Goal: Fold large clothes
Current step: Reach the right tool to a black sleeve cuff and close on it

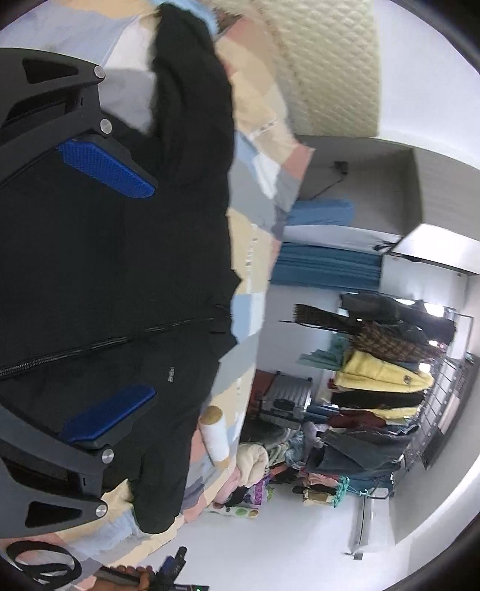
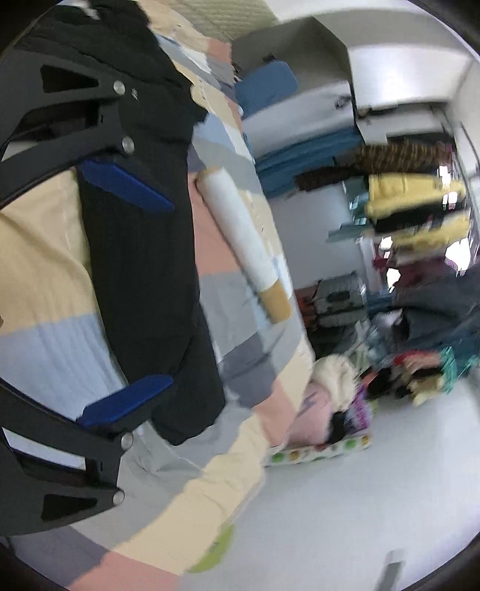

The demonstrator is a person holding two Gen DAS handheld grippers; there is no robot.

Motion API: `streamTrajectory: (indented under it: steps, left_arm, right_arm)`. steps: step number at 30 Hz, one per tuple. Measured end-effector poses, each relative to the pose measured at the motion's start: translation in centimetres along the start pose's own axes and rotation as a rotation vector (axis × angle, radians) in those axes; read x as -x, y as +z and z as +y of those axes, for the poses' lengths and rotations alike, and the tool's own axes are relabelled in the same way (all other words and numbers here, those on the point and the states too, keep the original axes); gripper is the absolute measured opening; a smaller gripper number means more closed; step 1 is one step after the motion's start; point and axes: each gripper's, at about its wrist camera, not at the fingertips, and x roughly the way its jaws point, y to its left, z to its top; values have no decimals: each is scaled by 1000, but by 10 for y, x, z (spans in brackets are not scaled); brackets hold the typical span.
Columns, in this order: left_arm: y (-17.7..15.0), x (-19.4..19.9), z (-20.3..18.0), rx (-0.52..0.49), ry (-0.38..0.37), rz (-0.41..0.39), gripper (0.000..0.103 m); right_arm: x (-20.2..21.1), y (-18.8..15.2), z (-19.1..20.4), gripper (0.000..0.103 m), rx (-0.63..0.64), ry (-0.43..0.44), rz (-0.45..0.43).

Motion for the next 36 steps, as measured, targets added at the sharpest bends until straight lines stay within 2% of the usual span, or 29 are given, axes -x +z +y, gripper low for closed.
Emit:
streamTrajectory:
  steps: [3, 9, 14, 19, 23, 25, 30, 33, 36]
  left_arm:
    - [-17, -9, 1, 4, -6, 25, 102]
    - [-24, -31, -2, 17, 17, 50, 102]
    - [-36, -55, 1, 44, 54, 110, 102]
    - [-47, -81, 4, 86, 36, 178, 102]
    - [-57, -96, -2, 62, 43, 215, 102]
    - [-60, -101, -4, 43, 72, 222, 102]
    - [-56, -93, -6, 45, 78, 210, 101]
    - [-54, -83, -10, 41, 75, 188, 101]
    - [-53, -74, -16, 22, 80, 170, 101]
  right_arm:
    - [-35, -5, -31, 80, -98, -19, 40]
    - [-100, -32, -96, 78, -316, -54, 83]
    - [-135, -51, -140, 78, -495, -32, 60]
    - [-156, -49, -152, 77, -531, 10, 0]
    - [-162, -54, -145, 58, -499, 63, -37]
    - [-160, -55, -149, 48, -517, 86, -55]
    - [-153, -45, -145, 9, -499, 78, -66]
    - [-139, -31, -134, 4, -454, 72, -65]
    - [-122, -18, -132, 3, -428, 81, -74]
